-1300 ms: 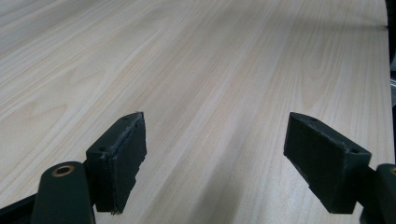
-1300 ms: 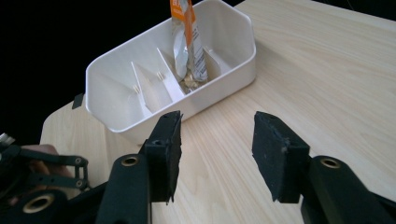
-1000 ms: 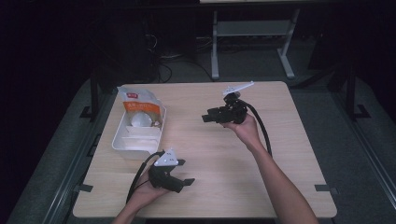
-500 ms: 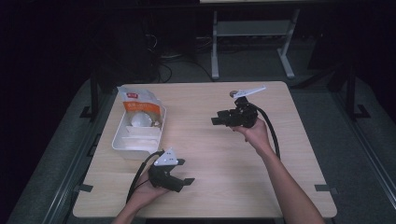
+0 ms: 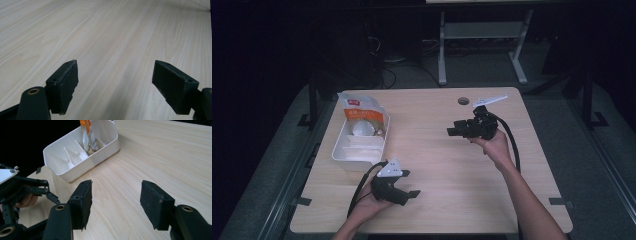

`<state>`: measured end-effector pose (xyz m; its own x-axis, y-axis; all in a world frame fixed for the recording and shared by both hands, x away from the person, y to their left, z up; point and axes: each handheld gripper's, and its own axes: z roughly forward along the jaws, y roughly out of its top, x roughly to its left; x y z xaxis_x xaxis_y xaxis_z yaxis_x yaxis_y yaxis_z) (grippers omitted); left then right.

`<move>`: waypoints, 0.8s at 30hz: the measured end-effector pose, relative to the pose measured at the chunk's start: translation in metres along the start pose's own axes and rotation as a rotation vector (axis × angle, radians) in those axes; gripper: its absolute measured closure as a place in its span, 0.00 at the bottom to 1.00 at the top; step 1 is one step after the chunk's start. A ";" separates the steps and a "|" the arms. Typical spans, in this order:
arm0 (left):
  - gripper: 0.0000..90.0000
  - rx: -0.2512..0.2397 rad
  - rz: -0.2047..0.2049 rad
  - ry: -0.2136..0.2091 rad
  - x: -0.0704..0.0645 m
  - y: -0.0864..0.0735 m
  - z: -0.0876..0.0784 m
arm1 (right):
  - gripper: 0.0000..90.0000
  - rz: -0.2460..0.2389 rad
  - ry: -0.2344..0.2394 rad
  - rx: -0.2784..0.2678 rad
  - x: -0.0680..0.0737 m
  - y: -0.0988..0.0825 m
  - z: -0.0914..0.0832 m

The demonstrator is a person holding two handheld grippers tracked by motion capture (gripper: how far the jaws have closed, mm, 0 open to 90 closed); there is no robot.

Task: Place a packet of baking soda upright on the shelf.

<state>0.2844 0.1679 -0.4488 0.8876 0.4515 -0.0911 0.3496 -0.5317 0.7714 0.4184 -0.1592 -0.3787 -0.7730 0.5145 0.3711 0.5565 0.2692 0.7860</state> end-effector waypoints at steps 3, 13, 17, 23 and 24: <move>0.23 -0.001 0.000 0.000 0.000 0.000 0.000 | 0.46 -0.006 -0.006 -0.013 0.000 -0.002 -0.005; 0.23 -0.002 0.000 -0.002 0.000 0.001 0.000 | 0.46 0.015 -0.020 -0.011 -0.002 -0.017 -0.020; 0.23 -0.002 -0.003 -0.002 0.000 0.001 0.000 | 0.46 0.021 -0.025 -0.007 -0.003 -0.023 -0.026; 0.23 -0.002 -0.003 0.000 0.000 0.001 0.000 | 0.45 0.034 -0.029 -0.008 -0.003 -0.032 -0.035; 0.23 -0.002 -0.003 0.000 0.000 0.001 0.000 | 0.45 0.034 -0.030 -0.011 -0.003 -0.033 -0.036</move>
<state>0.2849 0.1673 -0.4482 0.8865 0.4534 -0.0931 0.3516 -0.5288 0.7725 0.3914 -0.1985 -0.3880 -0.7442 0.5475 0.3827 0.5787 0.2424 0.7787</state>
